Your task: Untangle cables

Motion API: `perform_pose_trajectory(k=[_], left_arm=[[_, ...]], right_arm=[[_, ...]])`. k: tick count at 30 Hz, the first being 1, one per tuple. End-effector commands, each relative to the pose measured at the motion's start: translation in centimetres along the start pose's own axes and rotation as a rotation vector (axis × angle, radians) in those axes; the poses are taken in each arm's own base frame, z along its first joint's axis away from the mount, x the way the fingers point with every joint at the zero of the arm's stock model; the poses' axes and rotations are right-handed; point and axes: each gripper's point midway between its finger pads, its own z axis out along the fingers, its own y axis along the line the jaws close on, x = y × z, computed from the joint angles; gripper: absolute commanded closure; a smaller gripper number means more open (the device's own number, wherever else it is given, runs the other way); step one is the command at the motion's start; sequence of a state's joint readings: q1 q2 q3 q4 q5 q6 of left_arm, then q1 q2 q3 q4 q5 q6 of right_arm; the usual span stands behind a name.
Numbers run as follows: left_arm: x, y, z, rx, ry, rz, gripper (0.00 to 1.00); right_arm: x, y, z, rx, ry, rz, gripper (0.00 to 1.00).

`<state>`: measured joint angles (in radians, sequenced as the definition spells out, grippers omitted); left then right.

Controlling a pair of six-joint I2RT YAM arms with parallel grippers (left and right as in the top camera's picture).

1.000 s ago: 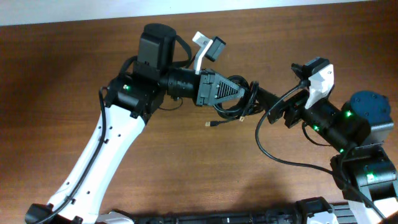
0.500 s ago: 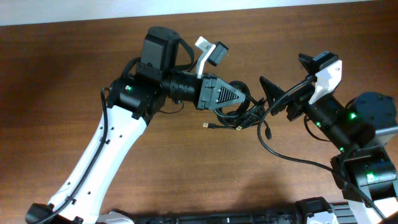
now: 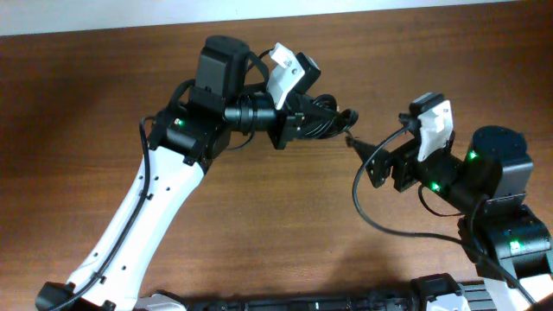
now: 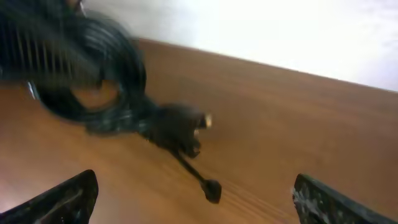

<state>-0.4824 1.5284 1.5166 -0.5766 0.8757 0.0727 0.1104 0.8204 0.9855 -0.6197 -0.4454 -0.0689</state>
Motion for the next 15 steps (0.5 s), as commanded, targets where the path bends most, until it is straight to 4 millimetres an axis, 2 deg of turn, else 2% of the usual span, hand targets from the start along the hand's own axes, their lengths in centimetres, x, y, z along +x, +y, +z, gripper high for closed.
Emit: perform_pose_trajectory(k=[1,3,5,8,9,13,15], left_arm=[[-1.5,-1.9,-0.3,0.094,-0.035,-0.165,1.0],[-1.5,-3.0,-0.5,0.157,-0.029,-0.188,1.0],[-1.5,-4.3,-0.7,0.237,-0.024,-0.176,1.0],[-1.4,-6.3,-1.4,0.358,-0.037,-0.042,1.0],[-1.4,-7.3,-1.8,0.423,-0.048,0.019,1.0],[0.3,-6.8,-1.6,0.382,-0.026,0.122,1.0],[0.7,-6.7,-1.5,0.376,-0.02,0.144,1.0]], right_arm=[[0.4,0.4,-0.3,-0.019,0.022,-0.188,0.01],[0.5,0.5,-0.3,-0.024,0.025,-0.2,0.01],[0.5,0.6,-0.3,-0.033,0.023,-0.287,0.01],[0.4,1.7,-0.3,-0.093,-0.001,-0.491,0.01],[0.1,1.6,-0.3,-0.088,-0.015,-0.553,0.07],[-1.4,2.2,-0.4,-0.101,-0.084,-0.595,0.1],[-1.6,3.2,-0.6,-0.156,-0.111,-0.622,0.11]])
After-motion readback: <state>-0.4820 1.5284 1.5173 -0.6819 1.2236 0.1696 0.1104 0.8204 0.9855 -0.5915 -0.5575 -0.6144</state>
